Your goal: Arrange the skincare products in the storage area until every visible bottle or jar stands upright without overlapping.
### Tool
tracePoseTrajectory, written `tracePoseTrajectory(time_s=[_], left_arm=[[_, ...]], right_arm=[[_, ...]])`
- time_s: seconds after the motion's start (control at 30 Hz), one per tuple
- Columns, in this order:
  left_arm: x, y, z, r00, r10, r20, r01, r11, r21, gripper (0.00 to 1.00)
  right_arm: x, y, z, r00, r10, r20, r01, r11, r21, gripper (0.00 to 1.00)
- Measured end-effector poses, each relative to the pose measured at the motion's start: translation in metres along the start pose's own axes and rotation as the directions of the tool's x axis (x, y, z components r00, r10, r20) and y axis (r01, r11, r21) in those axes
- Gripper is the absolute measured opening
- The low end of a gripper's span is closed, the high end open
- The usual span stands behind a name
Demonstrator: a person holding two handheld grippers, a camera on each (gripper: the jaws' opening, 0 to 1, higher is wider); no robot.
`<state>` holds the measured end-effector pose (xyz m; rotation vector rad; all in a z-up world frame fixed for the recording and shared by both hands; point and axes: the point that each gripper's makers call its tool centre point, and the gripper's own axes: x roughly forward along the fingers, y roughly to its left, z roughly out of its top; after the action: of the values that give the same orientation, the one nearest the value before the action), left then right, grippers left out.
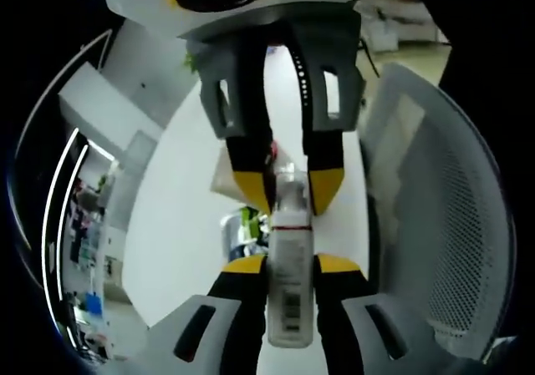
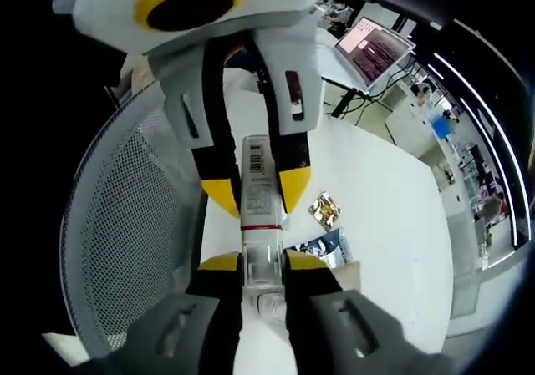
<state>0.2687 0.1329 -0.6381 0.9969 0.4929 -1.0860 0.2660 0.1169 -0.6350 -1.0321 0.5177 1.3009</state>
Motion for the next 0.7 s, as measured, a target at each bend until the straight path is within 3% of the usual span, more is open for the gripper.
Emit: tracePoseTrajectory(time_s=[0.37,0.43,0.7], left_arm=[[0.004,-0.004,0.007,0.998,0.025,0.066,-0.026,1.0,0.009,0.16],[0.001,0.002,0.013,0.991,0.081,0.102,-0.087,0.995,0.055,0.16],[-0.001,-0.003,0.012,0.987,0.058,0.147,-0.053,0.998,-0.034,0.16]], right_arm=[[-0.002,0.004,-0.008,0.999,0.003,0.032,-0.003,1.0,0.013,0.19],[-0.005,-0.001,-0.008,0.999,-0.017,0.049,0.016,1.0,0.027,0.19],[-0.011,0.0,-0.004,0.995,-0.008,0.102,-0.001,0.996,0.085,0.21]])
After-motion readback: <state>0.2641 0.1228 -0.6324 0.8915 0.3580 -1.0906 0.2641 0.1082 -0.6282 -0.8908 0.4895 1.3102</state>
